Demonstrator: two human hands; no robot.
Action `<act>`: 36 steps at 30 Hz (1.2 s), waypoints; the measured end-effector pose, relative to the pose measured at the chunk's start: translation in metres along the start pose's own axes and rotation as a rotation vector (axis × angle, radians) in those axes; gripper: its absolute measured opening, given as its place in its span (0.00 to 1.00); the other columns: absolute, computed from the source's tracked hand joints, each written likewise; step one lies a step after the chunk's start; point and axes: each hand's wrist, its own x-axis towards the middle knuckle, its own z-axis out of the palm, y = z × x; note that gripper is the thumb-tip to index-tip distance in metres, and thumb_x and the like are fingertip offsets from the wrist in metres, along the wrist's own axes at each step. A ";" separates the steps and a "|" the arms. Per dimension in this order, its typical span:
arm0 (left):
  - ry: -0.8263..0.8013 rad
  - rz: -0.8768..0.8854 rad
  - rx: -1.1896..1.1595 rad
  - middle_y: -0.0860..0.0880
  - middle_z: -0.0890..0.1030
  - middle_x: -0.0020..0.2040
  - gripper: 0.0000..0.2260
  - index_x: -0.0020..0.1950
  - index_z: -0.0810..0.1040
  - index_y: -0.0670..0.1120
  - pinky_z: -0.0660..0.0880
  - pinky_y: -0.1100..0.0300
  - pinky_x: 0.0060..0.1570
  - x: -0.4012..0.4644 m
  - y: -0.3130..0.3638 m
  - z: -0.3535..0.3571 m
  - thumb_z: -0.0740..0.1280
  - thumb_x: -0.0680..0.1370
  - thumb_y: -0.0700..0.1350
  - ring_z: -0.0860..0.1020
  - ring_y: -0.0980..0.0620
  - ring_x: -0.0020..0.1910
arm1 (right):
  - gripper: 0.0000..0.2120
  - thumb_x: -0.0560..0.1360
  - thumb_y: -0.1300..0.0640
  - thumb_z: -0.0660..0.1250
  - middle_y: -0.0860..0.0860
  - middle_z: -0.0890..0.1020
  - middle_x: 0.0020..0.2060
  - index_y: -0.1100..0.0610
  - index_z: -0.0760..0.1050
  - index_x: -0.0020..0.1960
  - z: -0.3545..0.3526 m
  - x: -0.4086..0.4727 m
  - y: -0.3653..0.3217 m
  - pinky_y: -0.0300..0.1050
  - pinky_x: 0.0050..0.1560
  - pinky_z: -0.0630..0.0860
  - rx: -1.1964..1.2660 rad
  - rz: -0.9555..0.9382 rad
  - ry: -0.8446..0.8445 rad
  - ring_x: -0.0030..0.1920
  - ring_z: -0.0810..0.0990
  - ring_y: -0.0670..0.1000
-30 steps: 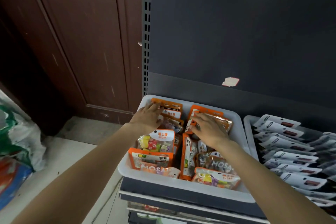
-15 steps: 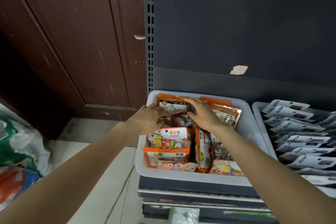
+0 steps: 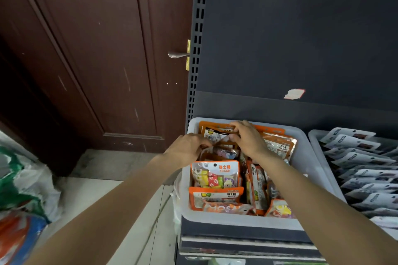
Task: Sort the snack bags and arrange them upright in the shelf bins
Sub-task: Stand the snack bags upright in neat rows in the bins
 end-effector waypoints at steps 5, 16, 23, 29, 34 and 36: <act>-0.071 0.032 0.027 0.53 0.75 0.67 0.20 0.64 0.76 0.55 0.68 0.48 0.66 -0.001 -0.004 -0.002 0.59 0.78 0.35 0.73 0.50 0.65 | 0.09 0.80 0.57 0.60 0.54 0.77 0.53 0.56 0.76 0.57 -0.005 0.004 -0.001 0.44 0.55 0.69 -0.028 0.002 0.038 0.58 0.73 0.53; 0.049 0.089 0.063 0.50 0.66 0.71 0.17 0.61 0.79 0.52 0.65 0.49 0.67 0.001 -0.004 -0.005 0.59 0.79 0.35 0.64 0.49 0.70 | 0.04 0.76 0.61 0.66 0.52 0.82 0.48 0.55 0.73 0.50 -0.003 -0.006 -0.005 0.43 0.45 0.74 0.017 0.033 0.067 0.50 0.80 0.52; 0.020 0.097 0.005 0.47 0.63 0.72 0.16 0.54 0.82 0.51 0.69 0.53 0.66 0.023 -0.005 -0.006 0.61 0.77 0.33 0.69 0.47 0.68 | 0.04 0.78 0.61 0.62 0.53 0.82 0.44 0.55 0.75 0.49 -0.004 -0.012 -0.005 0.43 0.39 0.72 -0.129 0.028 0.200 0.45 0.79 0.54; 0.146 0.090 -0.040 0.48 0.60 0.74 0.16 0.56 0.82 0.51 0.69 0.55 0.67 0.026 -0.010 0.002 0.61 0.79 0.33 0.66 0.47 0.71 | 0.02 0.80 0.61 0.59 0.51 0.77 0.41 0.55 0.68 0.48 -0.003 -0.009 -0.006 0.35 0.31 0.62 -0.167 0.007 0.266 0.39 0.75 0.49; 0.224 0.075 -0.198 0.46 0.77 0.60 0.12 0.56 0.79 0.48 0.75 0.59 0.57 0.029 -0.008 -0.004 0.60 0.80 0.35 0.77 0.49 0.59 | 0.04 0.80 0.62 0.60 0.52 0.79 0.42 0.56 0.69 0.46 0.000 -0.009 -0.001 0.37 0.39 0.73 0.204 0.058 0.274 0.43 0.78 0.49; 0.288 -0.001 -0.362 0.47 0.80 0.52 0.11 0.59 0.69 0.48 0.77 0.61 0.49 0.030 -0.004 -0.009 0.62 0.79 0.37 0.79 0.52 0.51 | 0.04 0.79 0.63 0.61 0.50 0.79 0.44 0.57 0.71 0.46 -0.004 -0.010 0.000 0.30 0.42 0.70 0.339 0.059 0.230 0.46 0.77 0.47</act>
